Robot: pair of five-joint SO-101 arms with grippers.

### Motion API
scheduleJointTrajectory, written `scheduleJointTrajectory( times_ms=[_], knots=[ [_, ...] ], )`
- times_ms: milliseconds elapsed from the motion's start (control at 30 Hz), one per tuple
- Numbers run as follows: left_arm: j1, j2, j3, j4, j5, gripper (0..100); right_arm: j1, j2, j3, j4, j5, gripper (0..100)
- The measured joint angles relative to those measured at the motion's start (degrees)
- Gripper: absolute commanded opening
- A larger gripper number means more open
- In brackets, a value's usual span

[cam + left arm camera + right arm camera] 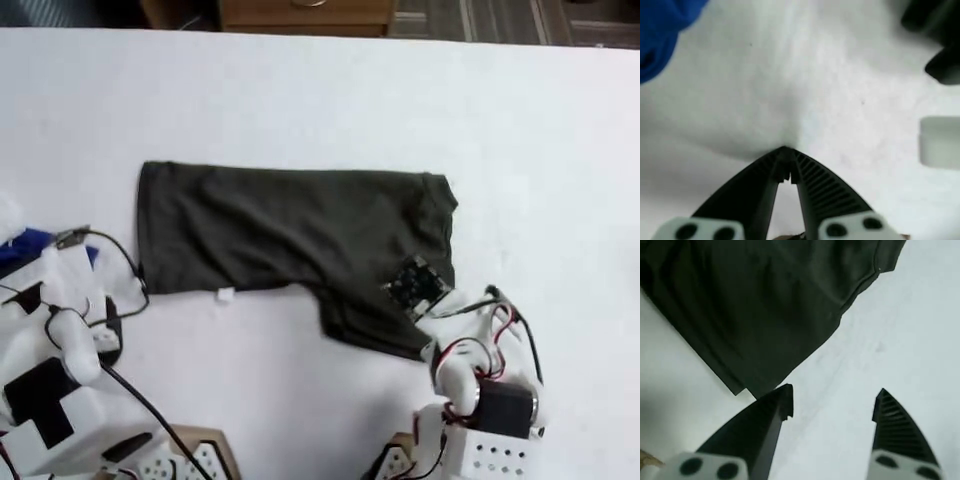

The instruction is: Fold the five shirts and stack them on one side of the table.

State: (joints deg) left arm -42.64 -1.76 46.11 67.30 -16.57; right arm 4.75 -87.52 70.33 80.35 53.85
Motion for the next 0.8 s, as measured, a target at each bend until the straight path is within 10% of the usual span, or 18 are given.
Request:
scheduleJointTrajectory(
  times_ms=[800],
  knots=[
    [0.0,0.0,0.0,0.0,0.0,2,-21.5,64.3,-23.0,1.9,-0.4,26.1]
  ],
)
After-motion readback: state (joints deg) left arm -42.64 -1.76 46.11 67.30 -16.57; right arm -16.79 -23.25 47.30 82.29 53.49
